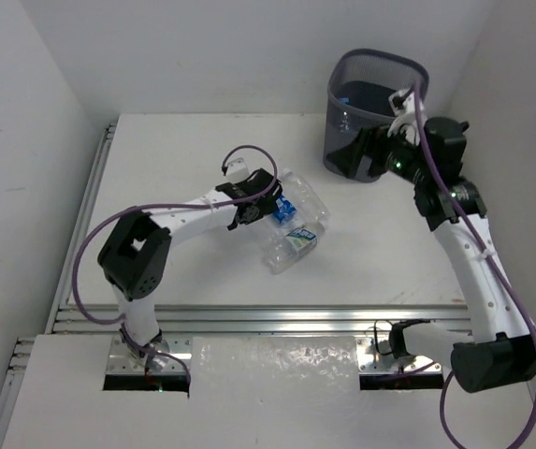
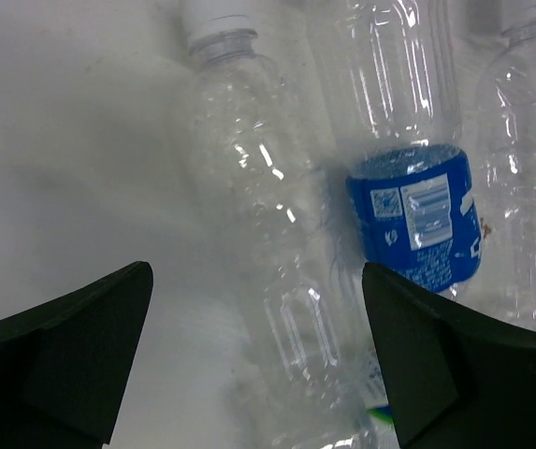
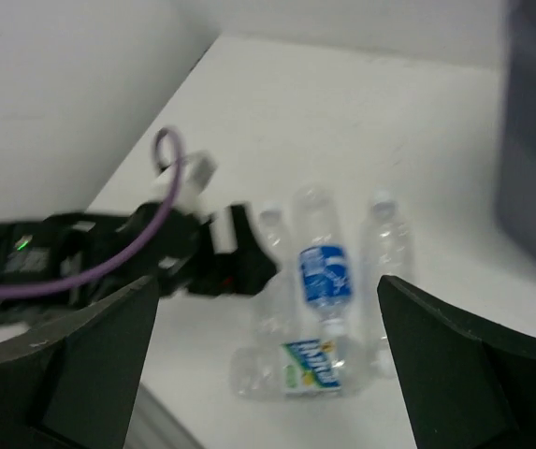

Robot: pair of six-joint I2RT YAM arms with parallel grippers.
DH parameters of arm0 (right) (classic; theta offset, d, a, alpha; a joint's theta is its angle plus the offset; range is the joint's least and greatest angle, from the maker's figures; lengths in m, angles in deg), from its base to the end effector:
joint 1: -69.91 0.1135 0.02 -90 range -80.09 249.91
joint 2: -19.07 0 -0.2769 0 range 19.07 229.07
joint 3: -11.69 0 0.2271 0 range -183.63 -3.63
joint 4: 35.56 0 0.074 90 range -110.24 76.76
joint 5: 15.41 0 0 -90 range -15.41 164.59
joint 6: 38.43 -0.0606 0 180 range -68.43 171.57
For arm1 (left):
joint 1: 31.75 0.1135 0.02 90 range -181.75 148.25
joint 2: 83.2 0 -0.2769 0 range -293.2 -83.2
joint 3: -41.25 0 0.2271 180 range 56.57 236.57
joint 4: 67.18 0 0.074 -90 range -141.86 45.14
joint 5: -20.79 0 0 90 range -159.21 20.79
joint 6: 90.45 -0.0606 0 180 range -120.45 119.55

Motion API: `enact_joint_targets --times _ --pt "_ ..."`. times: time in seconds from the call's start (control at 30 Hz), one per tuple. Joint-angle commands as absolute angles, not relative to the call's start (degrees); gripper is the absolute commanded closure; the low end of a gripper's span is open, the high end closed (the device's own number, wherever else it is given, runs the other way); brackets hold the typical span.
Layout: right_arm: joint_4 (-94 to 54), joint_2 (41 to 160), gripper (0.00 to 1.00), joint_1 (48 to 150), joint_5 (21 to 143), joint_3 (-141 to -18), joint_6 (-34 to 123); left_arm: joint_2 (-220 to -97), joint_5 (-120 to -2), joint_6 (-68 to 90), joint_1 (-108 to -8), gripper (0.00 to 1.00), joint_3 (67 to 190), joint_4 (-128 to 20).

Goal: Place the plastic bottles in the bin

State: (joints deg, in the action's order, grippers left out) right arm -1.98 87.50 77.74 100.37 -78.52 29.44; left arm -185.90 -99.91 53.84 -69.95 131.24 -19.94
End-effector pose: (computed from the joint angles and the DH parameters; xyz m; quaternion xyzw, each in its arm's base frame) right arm 0.2490 0.0608 0.4290 -0.0454 0.7681 0.3261 0.5491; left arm 0.3064 -0.2018 0.2245 -0.1983 0.9126 -0.0038 0.3576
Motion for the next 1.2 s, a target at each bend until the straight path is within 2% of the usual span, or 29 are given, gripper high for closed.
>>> enact_joint_targets --times 0.0,0.23,0.4,0.43,0.5,0.53,0.6,0.63,0.67,0.8,0.87,1.07,1.17 --pt "-7.7 86.2 0.01 80.2 109.2 -70.2 27.0 -189.9 -98.4 53.2 -68.0 0.09 136.5 -25.7" --pt "-9.1 83.7 0.01 81.9 109.4 -64.6 27.0 -192.4 -97.5 56.1 -64.6 0.24 132.0 -26.9" --pt "-11.1 83.5 0.01 83.7 110.5 -62.9 26.7 -192.0 -93.6 53.9 -59.9 0.27 125.7 -31.8" --pt "-11.2 83.8 0.01 84.0 110.6 -62.5 26.8 -191.7 -92.8 53.3 -58.7 0.31 125.0 -32.5" --pt "-11.6 84.9 0.01 85.5 110.7 -62.2 26.9 -191.2 -92.2 51.9 -57.2 0.32 123.0 -34.4" --pt "-11.6 85.2 0.01 86.5 110.7 -62.0 27.0 -191.0 -91.0 50.7 -56.7 0.36 122.5 -35.1" --pt "-11.9 86.0 0.01 87.7 110.4 -61.7 26.9 -190.7 -90.6 50.0 -56.1 0.64 121.7 -34.9" --pt "-12.6 86.7 0.01 89.1 110.1 -61.5 26.8 -190.3 -91.4 50.0 -56.0 0.89 121.7 -33.9" --pt "-12.8 87.1 0.01 90.2 109.7 -61.5 27.0 -188.3 -92.1 50.4 -56.0 0.99 120.9 -31.8" --pt "-15.1 91.6 0.01 97.1 112.8 -61.3 27.8 -176.0 -92.6 49.6 -56.4 1.0 114.3 -33.3" --pt "-19.7 95.5 0.01 100.0 114.1 -60.9 25.2 -166.2 -87.6 45.5 -57.3 1.0 110.6 -37.7" --pt "-34.4 104.3 0.01 104.5 111.8 -61.1 16.8 -143.5 -66.5 43.6 -59.1 1.0 91.9 -67.5" --pt "-36.1 106.9 0.01 107.1 113.1 -63.7 14.6 -138.5 -62.4 45.4 -59.4 1.0 89.1 -73.0"
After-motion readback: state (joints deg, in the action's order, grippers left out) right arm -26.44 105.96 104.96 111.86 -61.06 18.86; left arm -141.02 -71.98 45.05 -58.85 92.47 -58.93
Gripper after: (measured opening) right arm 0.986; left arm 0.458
